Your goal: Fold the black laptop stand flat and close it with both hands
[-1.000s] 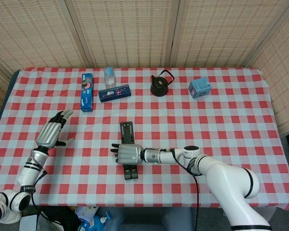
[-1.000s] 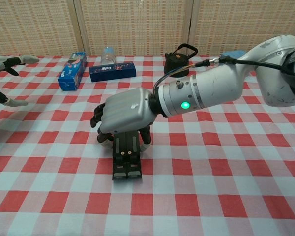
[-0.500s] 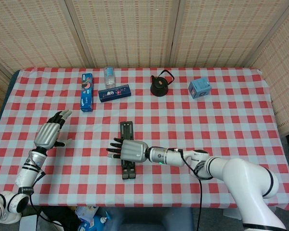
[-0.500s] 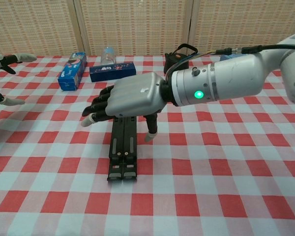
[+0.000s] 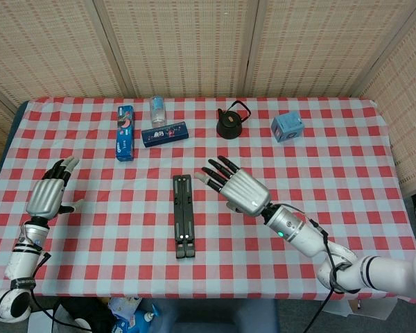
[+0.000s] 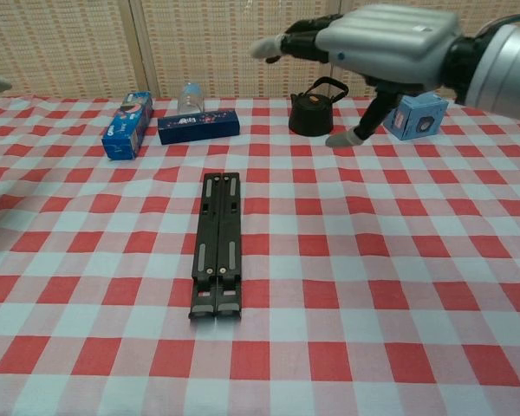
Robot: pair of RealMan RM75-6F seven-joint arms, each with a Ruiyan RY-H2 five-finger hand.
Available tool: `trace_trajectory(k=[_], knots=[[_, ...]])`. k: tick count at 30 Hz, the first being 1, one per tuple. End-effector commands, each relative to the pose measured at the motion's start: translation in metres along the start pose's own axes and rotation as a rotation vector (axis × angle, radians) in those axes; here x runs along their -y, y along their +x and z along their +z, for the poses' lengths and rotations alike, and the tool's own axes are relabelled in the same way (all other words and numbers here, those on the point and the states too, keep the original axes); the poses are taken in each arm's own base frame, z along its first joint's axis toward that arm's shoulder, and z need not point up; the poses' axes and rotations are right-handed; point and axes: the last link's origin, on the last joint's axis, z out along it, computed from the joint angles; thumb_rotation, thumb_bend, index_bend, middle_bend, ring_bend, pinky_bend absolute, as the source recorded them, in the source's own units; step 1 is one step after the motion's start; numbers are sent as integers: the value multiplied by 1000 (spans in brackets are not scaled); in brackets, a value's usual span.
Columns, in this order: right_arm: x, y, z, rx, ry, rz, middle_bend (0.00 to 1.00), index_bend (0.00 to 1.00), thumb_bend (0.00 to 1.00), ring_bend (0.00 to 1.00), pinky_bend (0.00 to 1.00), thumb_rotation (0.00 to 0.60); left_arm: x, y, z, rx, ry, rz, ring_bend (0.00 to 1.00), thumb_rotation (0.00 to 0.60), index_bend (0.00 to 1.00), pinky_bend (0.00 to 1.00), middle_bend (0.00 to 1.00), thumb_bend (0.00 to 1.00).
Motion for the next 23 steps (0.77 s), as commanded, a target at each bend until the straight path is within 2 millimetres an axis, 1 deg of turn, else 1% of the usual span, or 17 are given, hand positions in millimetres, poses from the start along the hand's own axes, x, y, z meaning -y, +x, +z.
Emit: trace_trajectory(k=[1,4,6,9,10,12,15,19,21,23], knots=[[-24,8,-51,-36,-218,40,136,0,193,0,121,600,9,5,-11,-5,37,18,0,600,0,163,0,215],[-31,7,-83,-27,-317,65,145,6,193,0,146,600,16,10,-23,-8,68,19,0,600,0,163,0,215],[-36,6,-108,-21,-395,101,149,11,193,5,169,600,20,13,-33,-11,83,23,0,600,0,163,0,215],[-45,4,-149,7,-511,130,149,17,193,11,177,600,24,18,-50,-18,95,20,0,600,0,163,0,215],[-46,3,-161,17,-538,131,149,19,193,11,177,600,25,20,-55,-23,98,19,0,600,0,163,0,215],[-47,-1,-185,40,-588,142,149,25,192,11,177,600,27,23,-65,-37,104,17,0,600,0,163,0,215],[-44,-8,-214,84,-637,171,149,28,193,11,177,600,27,26,-80,-51,103,8,0,600,0,163,0,215],[-41,-12,-243,97,-696,199,149,28,193,11,177,600,27,30,-100,-85,103,14,0,600,0,163,0,215],[-39,-13,-255,92,-723,217,149,28,193,11,177,600,26,31,-110,-90,107,6,0,600,0,163,0,215],[-38,-12,-263,77,-743,222,149,28,193,11,173,600,26,31,-119,-89,109,10,0,600,0,163,0,215]])
